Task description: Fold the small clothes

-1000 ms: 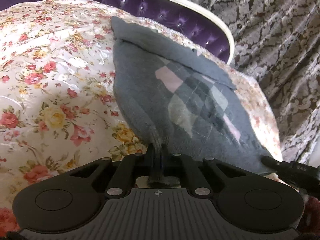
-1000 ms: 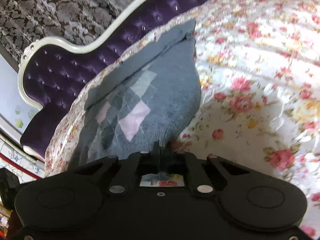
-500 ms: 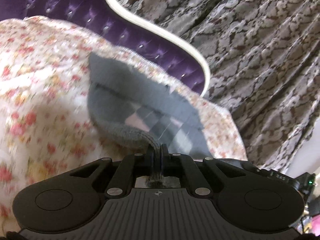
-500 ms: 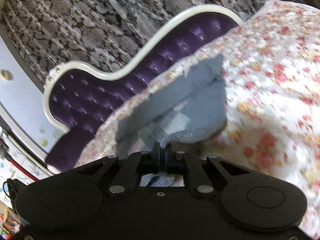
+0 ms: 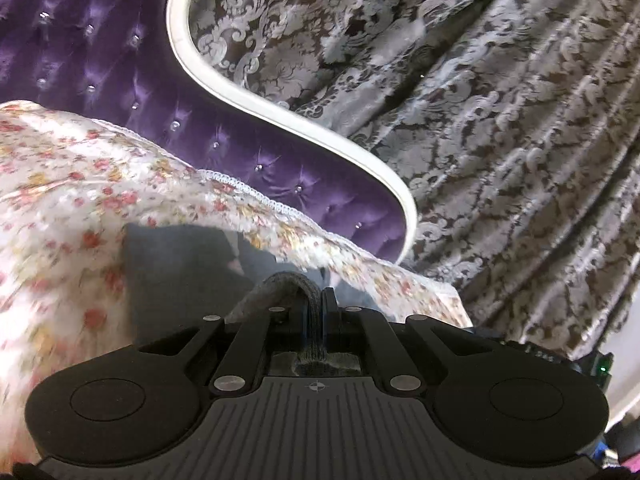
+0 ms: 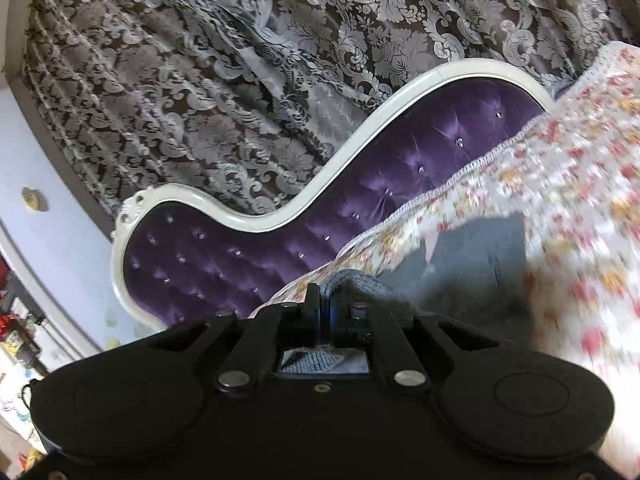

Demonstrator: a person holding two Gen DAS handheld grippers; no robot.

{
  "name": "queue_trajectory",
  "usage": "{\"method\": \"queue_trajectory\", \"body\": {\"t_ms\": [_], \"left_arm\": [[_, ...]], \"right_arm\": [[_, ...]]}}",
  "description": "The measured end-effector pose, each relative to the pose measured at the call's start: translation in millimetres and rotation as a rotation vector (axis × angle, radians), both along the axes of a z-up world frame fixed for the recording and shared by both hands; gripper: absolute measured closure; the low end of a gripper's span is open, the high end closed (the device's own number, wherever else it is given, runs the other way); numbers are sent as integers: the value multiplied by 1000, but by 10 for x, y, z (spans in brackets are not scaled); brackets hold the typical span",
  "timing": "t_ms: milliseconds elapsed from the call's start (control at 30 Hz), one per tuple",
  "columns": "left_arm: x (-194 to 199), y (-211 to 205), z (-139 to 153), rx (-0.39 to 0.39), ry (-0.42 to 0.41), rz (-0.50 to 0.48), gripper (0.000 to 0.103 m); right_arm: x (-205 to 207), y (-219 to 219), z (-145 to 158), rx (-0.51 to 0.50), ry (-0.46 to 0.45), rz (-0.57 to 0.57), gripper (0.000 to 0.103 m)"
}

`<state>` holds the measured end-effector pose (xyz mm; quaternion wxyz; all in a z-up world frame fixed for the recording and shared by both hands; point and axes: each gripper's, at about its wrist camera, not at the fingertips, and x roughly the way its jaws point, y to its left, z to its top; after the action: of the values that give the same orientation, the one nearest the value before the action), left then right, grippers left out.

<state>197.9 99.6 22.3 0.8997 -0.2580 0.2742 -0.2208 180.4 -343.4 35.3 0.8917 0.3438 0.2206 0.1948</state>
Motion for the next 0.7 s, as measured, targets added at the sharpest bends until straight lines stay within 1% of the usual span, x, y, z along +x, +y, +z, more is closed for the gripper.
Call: {"method": "queue_trajectory", "body": {"t_ms": [133,200,233,300,433,567,600,633,700], "left_arm": [[533,-33,-162,17,27,53,98],[791,-69,-292,32,47,60,97],[909,-80,-371,37,66,77,98],[1140,-86,-531,41,105,80,98],[1460,-118,-805,77,159,117,97],[1672,-129,-1007,94,206,144,96],[1709,-115,-1042,88,211,154,92],[1728,-96,-1065,82,215,166,79],[1755,-54,-1059,68,204,198,68]], "right_arm": [[603,15,-190,-53,28,-25,92],[867,13,-325,-72,47,-42,92],[1014,24,-410,-85,61,-49,92],[1253,37,-567,-101,86,-64,92],[1633,45,-842,-112,145,-90,92],[1856,71,-1036,-142,192,-100,92],[1891,72,-1074,-144,203,-104,92],[1916,74,-1104,-148,212,-108,92],[1961,79,-1155,-161,228,-105,90]]}}
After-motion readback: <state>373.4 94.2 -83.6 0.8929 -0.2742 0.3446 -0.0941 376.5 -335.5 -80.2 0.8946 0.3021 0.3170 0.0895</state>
